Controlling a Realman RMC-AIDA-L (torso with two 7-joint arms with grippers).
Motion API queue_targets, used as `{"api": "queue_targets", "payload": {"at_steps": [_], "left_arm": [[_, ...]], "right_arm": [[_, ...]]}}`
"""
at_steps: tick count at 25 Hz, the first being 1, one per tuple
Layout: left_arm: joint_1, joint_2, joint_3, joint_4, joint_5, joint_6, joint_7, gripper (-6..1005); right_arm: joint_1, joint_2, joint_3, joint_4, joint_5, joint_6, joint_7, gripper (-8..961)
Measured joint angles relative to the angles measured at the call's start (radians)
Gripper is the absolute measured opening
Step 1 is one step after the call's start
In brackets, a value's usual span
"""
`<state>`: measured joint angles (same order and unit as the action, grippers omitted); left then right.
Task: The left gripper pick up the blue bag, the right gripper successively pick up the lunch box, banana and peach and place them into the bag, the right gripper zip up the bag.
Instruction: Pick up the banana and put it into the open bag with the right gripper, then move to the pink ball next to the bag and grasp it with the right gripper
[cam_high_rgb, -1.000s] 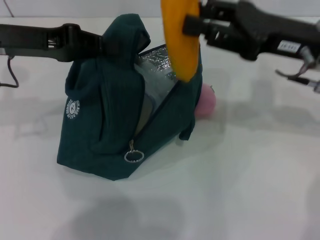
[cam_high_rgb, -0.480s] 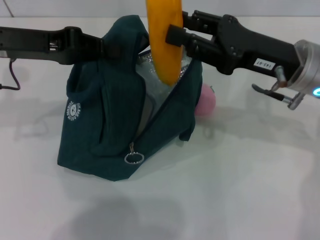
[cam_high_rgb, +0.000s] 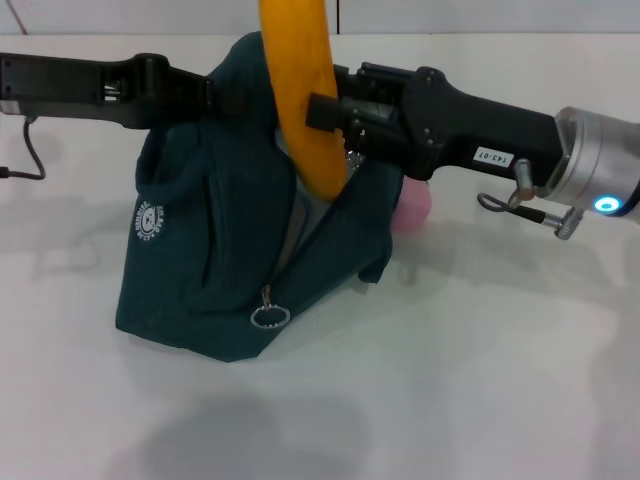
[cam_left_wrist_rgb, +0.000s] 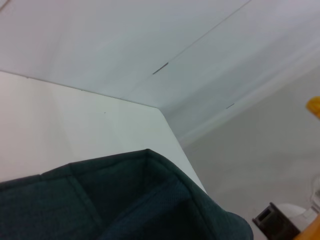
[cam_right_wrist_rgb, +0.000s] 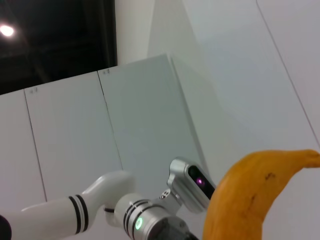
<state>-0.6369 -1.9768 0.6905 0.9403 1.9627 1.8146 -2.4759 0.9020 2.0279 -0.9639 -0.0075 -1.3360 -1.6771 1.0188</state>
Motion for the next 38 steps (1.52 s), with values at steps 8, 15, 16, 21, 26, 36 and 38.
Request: {"api": "queue_targets", "payload": {"at_steps": [8, 15, 16, 21, 26, 36, 38], "left_arm": [[-0.003, -0.002, -0.003, 0.0, 0.001, -0.001, 0.0, 40], [0.002, -0.001, -0.004, 0.0, 0.001, -0.002, 0.0, 41], [0.003, 0.0, -0.005, 0.0, 0.001, -0.002, 0.0, 41], [0.005, 0.001, -0.005, 0.0, 0.001, -0.002, 0.001, 41], [0.005, 0.002, -0.005, 0.0, -0.002, -0.002, 0.002, 40], [0.005, 0.004, -0.005, 0.0, -0.006, -0.001, 0.001, 41], [0.005, 0.004, -0.005, 0.0, -0.007, -0.001, 0.0, 41]], "right_arm": [[0.047, 0.0, 0.006, 0.068, -0.029, 0.007, -0.066, 412], [0.039, 0.0, 0.003, 0.07, -0.033, 0.008, -0.067, 412], [0.038, 0.0, 0.002, 0.07, -0.034, 0.007, -0.067, 412], [0.007, 0.0, 0.009, 0.057, -0.036, -0.009, -0.07, 432], [-0.02, 0.0, 0.011, 0.045, -0.03, -0.022, -0.091, 452], [-0.056, 0.0, 0.052, 0.021, -0.013, -0.026, -0.092, 710], [-0.097, 0.0, 0.084, -0.021, -0.008, -0.027, -0.087, 792]]}}
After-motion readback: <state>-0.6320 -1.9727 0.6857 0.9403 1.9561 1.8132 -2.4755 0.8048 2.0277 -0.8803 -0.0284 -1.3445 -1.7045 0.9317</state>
